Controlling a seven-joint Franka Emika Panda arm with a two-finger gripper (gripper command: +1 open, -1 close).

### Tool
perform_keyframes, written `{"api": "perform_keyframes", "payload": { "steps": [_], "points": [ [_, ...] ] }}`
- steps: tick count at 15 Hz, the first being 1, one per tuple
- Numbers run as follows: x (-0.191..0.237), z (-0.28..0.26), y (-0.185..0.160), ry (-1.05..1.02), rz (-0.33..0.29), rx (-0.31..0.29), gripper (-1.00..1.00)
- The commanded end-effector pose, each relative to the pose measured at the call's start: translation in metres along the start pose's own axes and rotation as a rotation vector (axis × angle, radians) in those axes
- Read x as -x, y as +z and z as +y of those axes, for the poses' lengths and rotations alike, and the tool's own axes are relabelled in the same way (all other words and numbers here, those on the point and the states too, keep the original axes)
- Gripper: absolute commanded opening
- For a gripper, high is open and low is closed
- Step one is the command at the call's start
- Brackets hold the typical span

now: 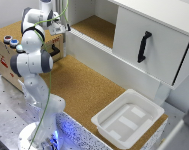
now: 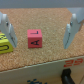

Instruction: Go towards the pink block and lift it

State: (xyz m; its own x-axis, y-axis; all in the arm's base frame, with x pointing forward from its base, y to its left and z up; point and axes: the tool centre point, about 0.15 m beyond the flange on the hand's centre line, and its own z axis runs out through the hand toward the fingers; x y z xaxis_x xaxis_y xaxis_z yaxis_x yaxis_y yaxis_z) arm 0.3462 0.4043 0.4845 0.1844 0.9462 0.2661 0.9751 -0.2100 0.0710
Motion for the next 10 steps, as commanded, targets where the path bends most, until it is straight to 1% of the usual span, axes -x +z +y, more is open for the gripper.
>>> {"api": "perform_keyframes", "payload": {
  "steps": [1, 5, 10],
  "points": [
    [-0.035, 0.002, 0.015, -0.133, -0.151, -0.077, 1.0],
    [-0.047, 0.0, 0.028, -0.153, -0.186, -0.122, 1.0],
    [-0.057, 0.001, 0.036, -0.118, -0.242, -0.155, 1.0]
  ]
}}
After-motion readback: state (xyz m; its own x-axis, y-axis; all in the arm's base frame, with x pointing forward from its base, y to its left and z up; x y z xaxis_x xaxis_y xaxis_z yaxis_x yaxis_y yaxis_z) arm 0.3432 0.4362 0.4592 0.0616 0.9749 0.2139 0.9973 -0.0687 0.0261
